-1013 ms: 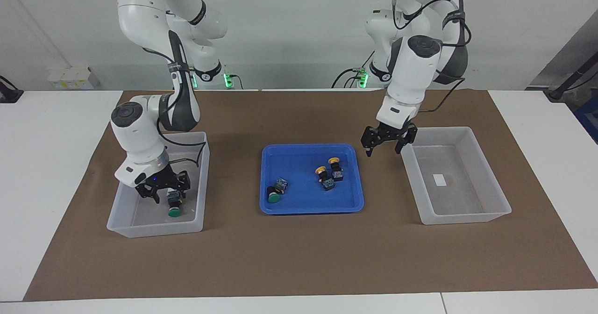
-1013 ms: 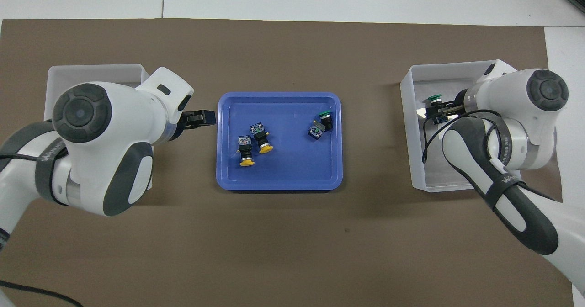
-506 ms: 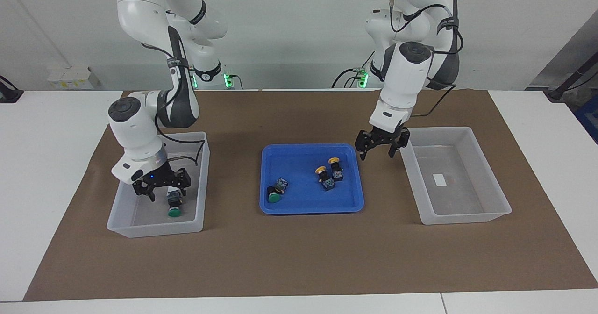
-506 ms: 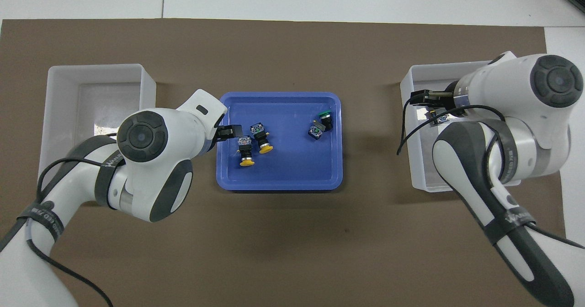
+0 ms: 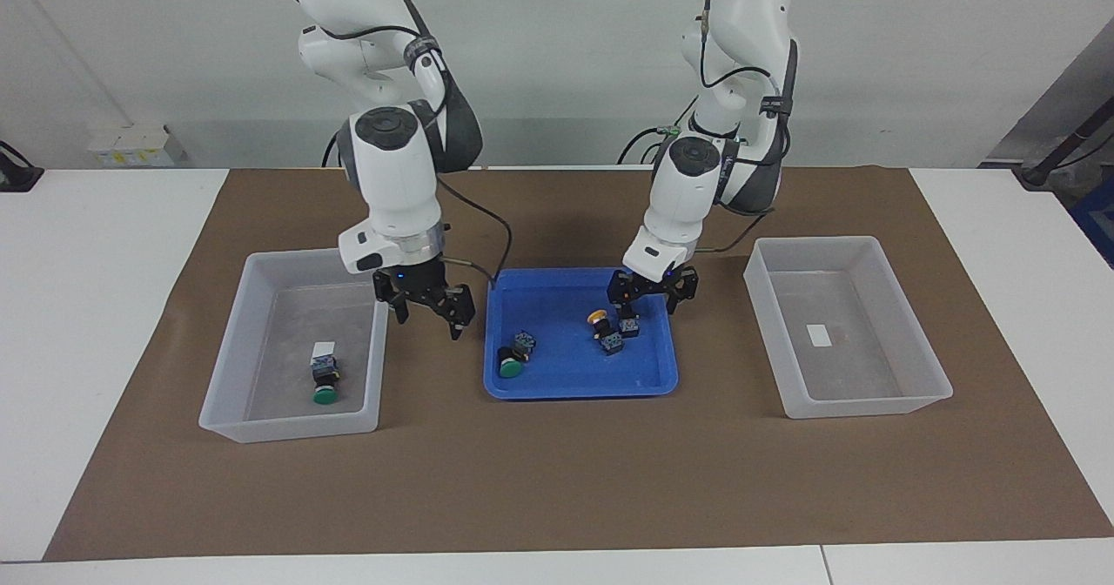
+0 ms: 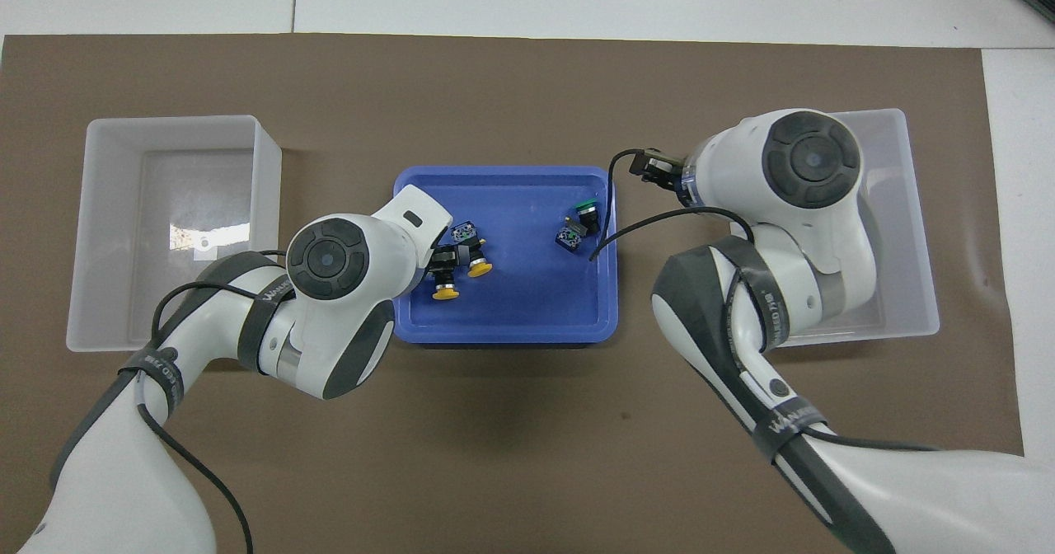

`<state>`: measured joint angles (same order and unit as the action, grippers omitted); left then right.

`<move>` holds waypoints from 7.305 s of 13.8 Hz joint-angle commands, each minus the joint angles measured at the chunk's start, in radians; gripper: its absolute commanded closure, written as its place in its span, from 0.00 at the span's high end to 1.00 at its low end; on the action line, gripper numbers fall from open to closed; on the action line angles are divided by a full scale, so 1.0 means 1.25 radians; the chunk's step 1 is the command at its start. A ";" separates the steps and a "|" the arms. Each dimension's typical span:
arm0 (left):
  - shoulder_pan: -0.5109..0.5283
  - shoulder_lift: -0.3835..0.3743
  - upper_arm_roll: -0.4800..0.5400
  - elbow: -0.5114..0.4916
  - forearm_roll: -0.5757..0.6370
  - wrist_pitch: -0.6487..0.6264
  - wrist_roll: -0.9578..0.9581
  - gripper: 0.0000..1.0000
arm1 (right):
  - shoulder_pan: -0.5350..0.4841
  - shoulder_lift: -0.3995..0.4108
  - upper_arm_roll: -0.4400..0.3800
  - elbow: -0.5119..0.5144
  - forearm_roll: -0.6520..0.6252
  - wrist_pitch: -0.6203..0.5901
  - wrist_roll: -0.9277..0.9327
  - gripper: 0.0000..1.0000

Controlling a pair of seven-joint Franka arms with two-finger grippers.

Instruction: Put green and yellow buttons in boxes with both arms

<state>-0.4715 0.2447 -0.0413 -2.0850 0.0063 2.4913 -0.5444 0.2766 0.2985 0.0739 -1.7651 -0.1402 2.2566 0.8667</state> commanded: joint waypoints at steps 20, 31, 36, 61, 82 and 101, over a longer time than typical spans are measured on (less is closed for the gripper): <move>-0.039 0.053 0.015 -0.010 -0.006 0.119 -0.052 0.05 | 0.138 0.197 0.002 0.071 -0.097 0.058 0.291 0.00; 0.147 -0.031 0.015 0.227 -0.003 -0.318 0.128 0.00 | 0.084 0.070 0.003 0.036 -0.095 -0.023 0.179 0.00; 0.311 -0.036 0.016 0.221 -0.006 -0.322 0.424 0.00 | 0.029 0.026 0.003 0.039 -0.049 -0.081 -0.018 0.00; 0.387 -0.031 0.021 0.025 -0.006 -0.081 0.540 1.00 | -0.329 0.034 0.002 -0.177 -0.034 0.217 -0.744 0.00; 0.217 0.009 0.016 0.333 0.027 -0.362 0.273 1.00 | -0.025 0.086 0.003 0.073 0.005 0.086 -0.457 0.86; 0.176 -0.017 0.013 0.227 0.022 -0.265 0.178 1.00 | 0.104 0.189 0.003 0.002 -0.103 0.231 -0.401 0.45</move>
<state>-0.2524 0.2529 -0.0241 -1.7624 0.0279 2.1319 -0.3144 0.4056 0.5381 0.0807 -1.7389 -0.2418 2.5164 0.3497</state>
